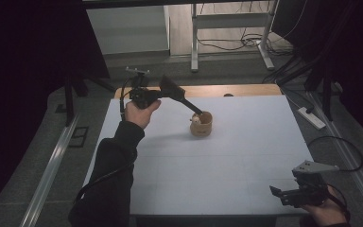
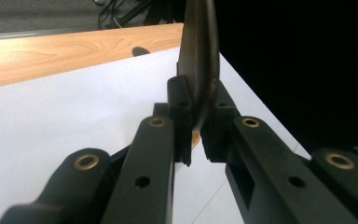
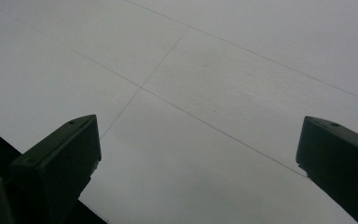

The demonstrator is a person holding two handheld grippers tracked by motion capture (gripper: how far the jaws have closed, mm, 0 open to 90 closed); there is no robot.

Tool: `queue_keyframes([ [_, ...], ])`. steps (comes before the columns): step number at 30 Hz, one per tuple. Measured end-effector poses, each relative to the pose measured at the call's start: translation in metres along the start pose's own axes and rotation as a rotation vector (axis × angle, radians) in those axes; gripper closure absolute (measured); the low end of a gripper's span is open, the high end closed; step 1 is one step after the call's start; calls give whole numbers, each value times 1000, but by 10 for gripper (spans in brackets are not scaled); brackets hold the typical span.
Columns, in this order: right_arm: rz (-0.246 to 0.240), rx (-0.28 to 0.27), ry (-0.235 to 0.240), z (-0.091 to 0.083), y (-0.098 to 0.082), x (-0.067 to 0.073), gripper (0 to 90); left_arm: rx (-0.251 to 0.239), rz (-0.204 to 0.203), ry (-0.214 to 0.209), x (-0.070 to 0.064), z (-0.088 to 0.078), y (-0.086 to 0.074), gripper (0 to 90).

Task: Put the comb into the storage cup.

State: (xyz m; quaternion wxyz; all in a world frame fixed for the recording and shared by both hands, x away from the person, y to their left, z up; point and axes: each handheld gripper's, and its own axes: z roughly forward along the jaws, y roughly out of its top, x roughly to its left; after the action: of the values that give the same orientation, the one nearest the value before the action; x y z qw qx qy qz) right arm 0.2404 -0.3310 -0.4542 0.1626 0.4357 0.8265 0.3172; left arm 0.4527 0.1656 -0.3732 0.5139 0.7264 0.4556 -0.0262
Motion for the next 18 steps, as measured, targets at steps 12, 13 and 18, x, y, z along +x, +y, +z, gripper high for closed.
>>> queue_keyframes([
  [12,0,6,2,0,0,0,4,18,0,1,2,11,-1,825],
  [13,-1,6,1,1,0,0,4,18,-1,1,2,12,-2,825],
  [18,-1,7,1,1,0,0,5,22,-2,2,3,16,-2,825],
])
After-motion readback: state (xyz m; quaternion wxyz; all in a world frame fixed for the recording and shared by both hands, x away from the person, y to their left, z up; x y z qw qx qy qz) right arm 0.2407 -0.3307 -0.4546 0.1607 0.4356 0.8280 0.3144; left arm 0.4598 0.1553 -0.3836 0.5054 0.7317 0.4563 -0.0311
